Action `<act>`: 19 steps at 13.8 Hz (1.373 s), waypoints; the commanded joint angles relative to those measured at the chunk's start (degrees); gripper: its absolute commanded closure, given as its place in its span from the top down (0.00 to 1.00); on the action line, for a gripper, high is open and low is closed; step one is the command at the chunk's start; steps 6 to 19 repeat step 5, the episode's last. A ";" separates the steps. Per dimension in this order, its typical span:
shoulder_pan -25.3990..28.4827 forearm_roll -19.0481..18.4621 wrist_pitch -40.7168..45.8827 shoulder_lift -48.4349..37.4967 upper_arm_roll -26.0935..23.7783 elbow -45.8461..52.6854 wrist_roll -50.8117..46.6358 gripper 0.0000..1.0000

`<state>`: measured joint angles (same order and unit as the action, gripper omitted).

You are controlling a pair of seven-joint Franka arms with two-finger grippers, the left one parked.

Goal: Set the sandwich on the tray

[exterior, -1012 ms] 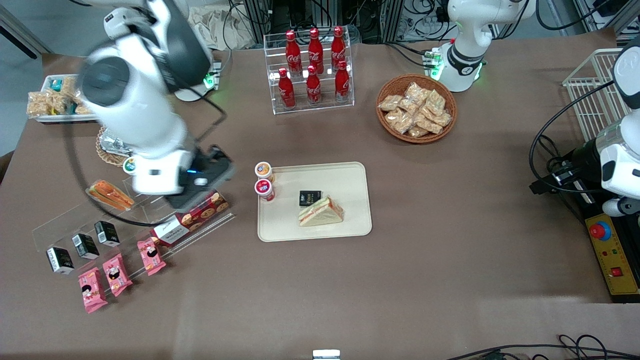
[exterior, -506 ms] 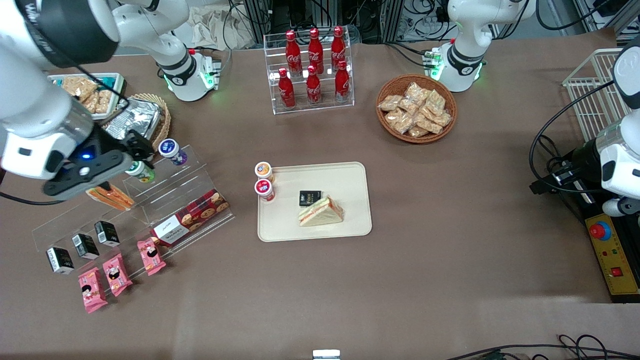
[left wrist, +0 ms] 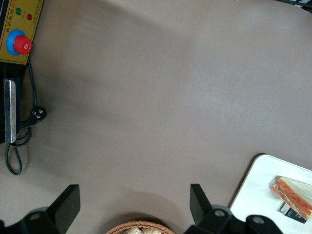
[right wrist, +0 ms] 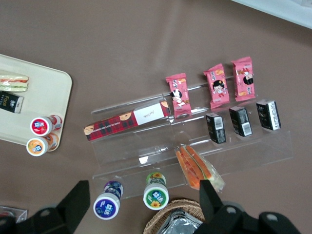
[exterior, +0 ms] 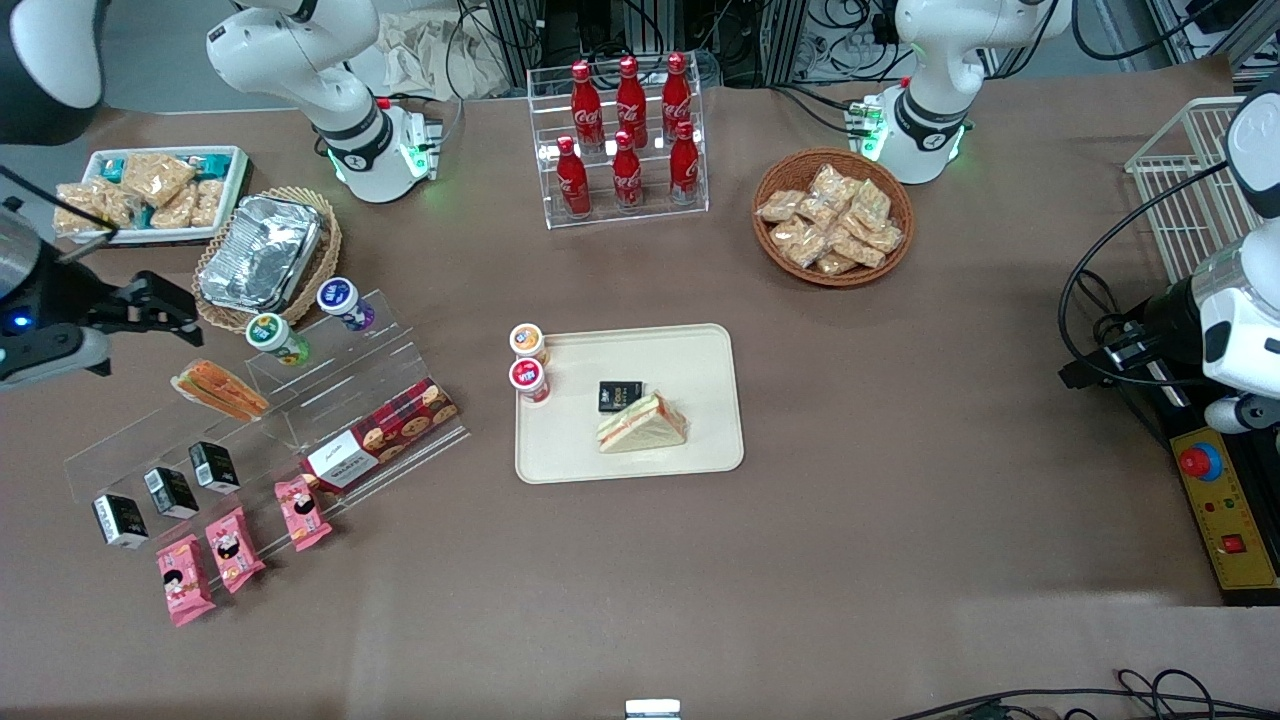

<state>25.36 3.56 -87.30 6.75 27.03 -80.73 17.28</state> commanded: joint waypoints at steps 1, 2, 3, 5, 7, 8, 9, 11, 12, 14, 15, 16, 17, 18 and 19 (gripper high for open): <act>-6.87 1.45 0.81 -0.95 -6.88 -0.57 -1.02 1.00; -10.21 1.36 0.82 -0.95 -10.47 -0.57 -1.02 1.00; -14.85 1.27 0.90 -1.04 -14.95 -0.57 -1.02 1.00; -26.45 0.84 0.82 -0.95 -26.89 -0.57 -1.02 1.00; -26.45 0.84 0.82 -0.95 -26.89 -0.57 -1.02 1.00; -26.45 0.84 0.82 -0.95 -26.89 -0.57 -1.02 1.00; -26.45 0.84 0.82 -0.95 -26.89 -0.57 -1.02 1.00; -26.45 0.84 0.82 -0.95 -26.89 -0.57 -1.02 1.00; -26.45 0.84 0.82 -0.95 -26.89 -0.57 -1.02 1.00; -26.45 0.84 0.82 -0.95 -26.89 -0.57 -1.02 1.00; -26.45 0.84 0.82 -0.95 -26.89 -0.57 -1.02 1.00; -26.45 0.84 0.82 -0.95 -26.89 -0.57 -1.02 1.00; -26.45 0.84 0.82 -0.95 -26.89 -0.57 -1.02 1.00; -26.45 0.84 0.82 -0.95 -26.89 -0.57 -1.02 1.00; -26.45 0.84 0.82 -0.95 -26.89 -0.57 -1.02 1.00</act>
